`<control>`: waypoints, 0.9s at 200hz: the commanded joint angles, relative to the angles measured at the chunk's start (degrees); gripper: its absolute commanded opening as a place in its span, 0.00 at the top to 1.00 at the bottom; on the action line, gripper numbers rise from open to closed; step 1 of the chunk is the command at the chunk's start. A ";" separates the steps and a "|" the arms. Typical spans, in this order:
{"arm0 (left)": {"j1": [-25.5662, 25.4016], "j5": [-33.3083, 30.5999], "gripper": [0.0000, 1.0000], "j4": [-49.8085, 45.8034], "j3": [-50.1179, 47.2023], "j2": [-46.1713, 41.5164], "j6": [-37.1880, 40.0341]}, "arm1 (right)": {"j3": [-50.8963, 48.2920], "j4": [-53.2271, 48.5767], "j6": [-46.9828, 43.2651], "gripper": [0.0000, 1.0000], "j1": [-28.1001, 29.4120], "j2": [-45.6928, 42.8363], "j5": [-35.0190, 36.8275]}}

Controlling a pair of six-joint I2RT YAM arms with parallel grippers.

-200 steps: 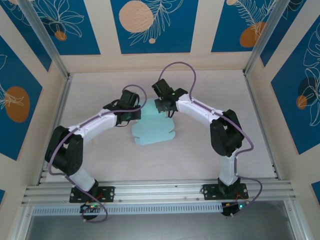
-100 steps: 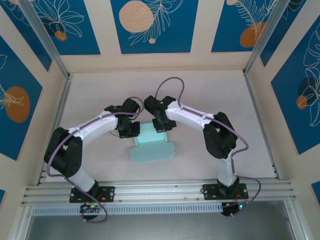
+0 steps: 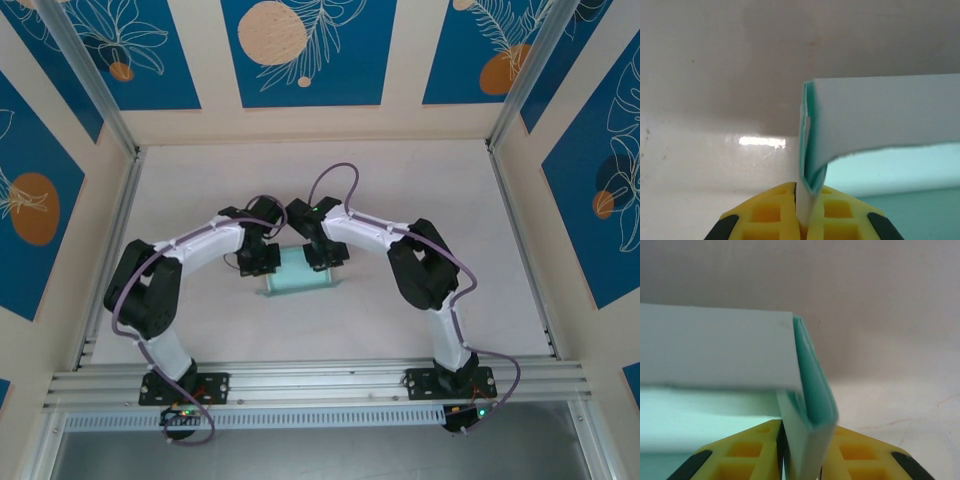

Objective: Fold the paper box

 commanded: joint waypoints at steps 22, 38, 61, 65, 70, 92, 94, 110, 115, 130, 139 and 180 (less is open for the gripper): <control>4.23 -9.23 1.00 -2.85 -0.84 3.99 0.00 | -2.13 -10.80 -0.65 0.77 -3.13 5.84 5.89; 5.07 -9.20 1.00 -2.71 -0.56 4.17 0.40 | -0.29 -13.46 -0.27 0.78 -3.38 7.96 8.55; 5.30 -8.68 1.00 -1.83 0.05 4.28 0.63 | 0.94 -13.53 -1.51 0.81 -2.86 9.38 8.13; 5.30 -8.20 0.97 -1.46 0.21 4.21 0.56 | 1.00 -13.27 -1.76 0.81 -2.69 9.35 7.67; 5.30 -7.51 0.92 -0.93 0.37 4.12 0.55 | 1.22 -13.00 -1.98 0.81 -2.48 9.33 7.21; 5.19 -5.07 0.83 0.76 1.29 3.37 0.28 | 2.65 -12.70 -2.52 0.81 -1.60 9.51 6.42; 5.14 -5.12 0.83 0.73 1.45 3.28 0.33 | 2.76 -12.71 -2.59 0.81 -1.56 9.50 6.34; 4.45 -8.71 0.95 -0.76 2.29 2.71 0.52 | 3.53 -12.93 -2.62 0.81 -1.31 9.55 6.03; 4.29 -10.54 0.99 -1.45 2.44 2.71 0.54 | 3.81 -13.01 -2.54 0.81 -1.22 9.51 5.96; 4.15 -14.50 1.00 -2.82 2.45 3.72 0.64 | 4.03 -13.13 -2.34 0.81 -0.83 9.42 5.91; 4.07 -15.56 0.93 -3.71 2.70 5.03 0.35 | 4.16 -13.15 -2.37 0.81 -0.69 9.42 5.53; 2.18 -20.21 0.77 -5.64 3.63 9.91 -0.86 | 3.69 -12.79 -2.02 0.81 0.49 9.02 3.85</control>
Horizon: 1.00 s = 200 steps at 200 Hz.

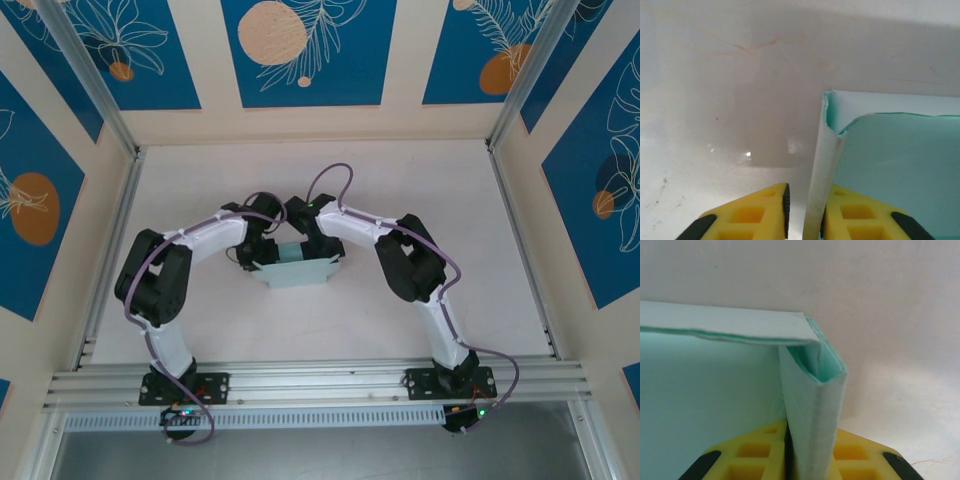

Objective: Fold the paper box

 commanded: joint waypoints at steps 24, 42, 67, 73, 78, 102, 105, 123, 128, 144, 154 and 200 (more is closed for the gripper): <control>-1.16 -21.60 0.81 -10.17 3.10 7.81 -0.96 | -3.19 -10.41 -1.16 0.80 1.76 2.42 4.84; -1.26 -23.99 0.89 -11.90 3.86 9.02 -0.97 | -4.70 -9.67 -1.06 0.80 1.30 2.20 4.58; -1.32 -28.55 0.97 -14.60 3.90 9.57 -1.19 | -7.06 -9.99 -0.15 0.81 -0.21 1.14 6.33; -1.32 -29.47 0.99 -14.99 3.70 9.53 -1.31 | -7.50 -10.12 0.11 0.82 -0.57 0.73 6.77; -1.45 -30.22 1.00 -15.34 3.66 9.55 -1.37 | -7.65 -10.40 0.56 0.83 -0.79 0.50 7.27; -1.77 -33.66 1.00 -16.77 3.50 9.53 -1.99 | -6.11 -14.56 2.94 0.85 -1.11 1.32 11.72; -1.77 -33.99 1.00 -16.89 3.50 9.56 -2.04 | -5.84 -15.05 3.12 0.85 -1.10 1.54 12.04; -2.24 -35.64 1.00 -16.83 3.41 9.31 -2.48 | -4.00 -17.21 4.00 0.85 -0.38 3.42 13.55; -2.31 -36.19 1.00 -16.96 3.41 9.31 -2.55 | -3.47 -18.34 4.79 0.85 -0.24 4.18 14.31; -2.30 -38.08 1.00 -17.83 3.50 9.63 -2.81 | -1.99 -22.49 7.87 0.85 -0.21 6.54 17.41; -2.34 -37.91 1.00 -17.44 3.28 9.60 -2.75 | -2.38 -22.71 8.21 0.85 -0.30 7.13 17.89; -2.32 -22.69 0.91 -5.47 0.04 2.64 -0.87 | -3.48 -14.55 3.87 0.80 1.62 2.88 11.50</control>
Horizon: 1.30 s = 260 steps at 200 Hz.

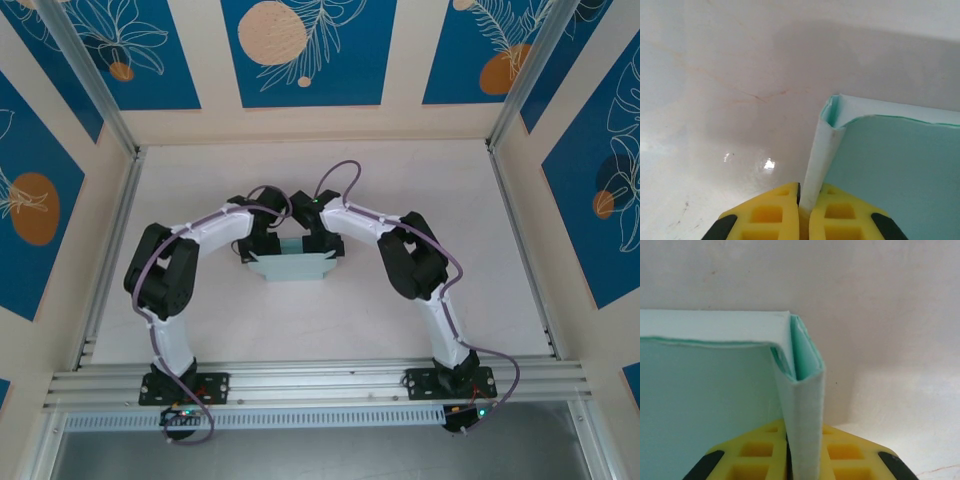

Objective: Fold the paper box

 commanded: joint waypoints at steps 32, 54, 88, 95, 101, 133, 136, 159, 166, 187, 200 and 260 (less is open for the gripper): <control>-1.20 -5.43 0.82 2.08 -3.72 -5.61 -0.92 | 0.35 -14.30 -4.78 0.73 4.45 2.15 11.81; -1.22 -0.51 0.73 2.92 -2.29 -7.42 -0.84 | 2.69 -13.67 -5.51 0.68 5.16 1.88 10.58; -0.72 3.08 0.59 2.26 -1.20 -9.20 -0.27 | 5.16 -13.61 -6.75 0.56 5.82 0.55 9.98; -0.42 3.58 0.55 2.01 -1.31 -9.40 -0.14 | 5.53 -13.70 -7.00 0.55 5.91 0.39 9.92; -0.05 3.73 0.52 1.77 -1.50 -9.66 -0.14 | 5.90 -13.79 -7.21 0.54 5.91 0.21 9.91; 2.58 6.45 0.47 3.55 -4.89 -13.00 -0.48 | 7.33 -13.96 -8.40 0.49 5.98 -0.39 9.45; 2.83 6.75 0.46 3.76 -5.19 -13.40 -0.49 | 7.46 -13.95 -8.52 0.48 6.07 -0.46 9.41; 4.42 9.26 0.37 4.91 -6.24 -16.82 -0.16 | 8.97 -13.83 -9.66 0.43 6.26 -0.79 8.85; 4.83 10.05 0.37 5.05 -6.17 -17.87 0.02 | 9.61 -13.83 -10.00 0.41 6.26 -0.87 8.79; 5.89 10.99 0.34 5.07 -5.67 -20.67 0.89 | 11.87 -14.31 -11.21 0.35 6.04 -1.11 9.24; 6.94 11.17 0.33 4.42 -5.37 -21.92 1.55 | 13.40 -14.45 -12.24 0.33 5.75 -1.49 9.36; 14.59 12.04 0.16 5.08 -6.29 -28.85 5.23 | 22.96 -15.88 -17.27 0.28 4.05 -5.31 9.76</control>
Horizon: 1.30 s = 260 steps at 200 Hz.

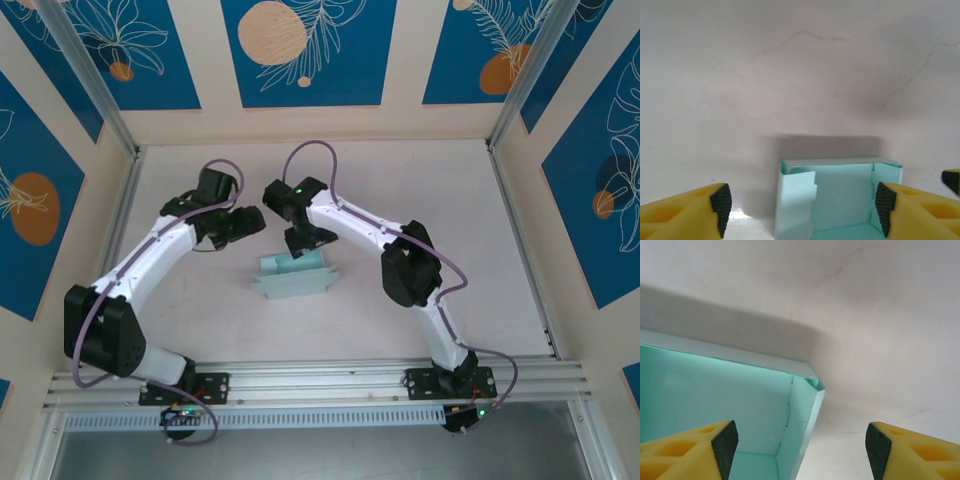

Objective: Fold the paper box

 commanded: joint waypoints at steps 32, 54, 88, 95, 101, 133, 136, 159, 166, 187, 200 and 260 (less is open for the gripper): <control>6.84 -0.90 0.13 3.98 -0.49 -2.15 8.73 | 7.40 -3.05 -1.95 0.27 -0.27 -11.23 4.68; 7.20 -3.93 0.31 5.68 1.66 1.84 12.55 | 2.51 -1.71 1.95 0.28 0.63 -19.84 9.82; 7.08 -2.33 0.41 5.92 6.67 11.63 16.84 | -15.95 3.48 10.14 0.36 4.51 -36.79 12.18; 6.94 -1.25 0.42 6.39 7.10 13.18 17.34 | -20.47 4.58 12.54 0.39 5.73 -40.51 12.15; 6.73 -0.76 0.42 6.75 7.39 14.41 17.56 | -24.33 5.59 14.63 0.42 6.87 -43.59 12.23; 6.28 -1.41 0.53 6.82 9.03 20.46 19.62 | -41.39 11.68 23.62 0.56 15.52 -55.55 11.33; 6.27 -1.55 0.54 6.75 9.15 21.05 19.79 | -42.41 11.92 24.42 0.57 16.41 -56.03 11.40; 6.22 -2.88 0.63 5.11 9.92 24.78 20.51 | -47.96 12.77 31.16 0.60 23.10 -55.88 12.40; 6.27 -2.93 0.63 5.22 9.63 25.21 20.34 | -49.01 13.06 33.16 0.60 24.79 -54.86 12.46; 6.22 -1.21 0.63 7.05 7.97 25.05 19.63 | -51.98 17.35 37.00 0.60 28.97 -51.05 11.36; 6.22 0.23 0.63 8.09 7.90 25.50 19.48 | -53.35 21.48 37.37 0.61 29.86 -47.96 9.36; 4.94 5.65 0.68 9.49 10.11 30.52 19.48 | -55.05 32.23 35.73 0.65 26.12 -37.58 4.00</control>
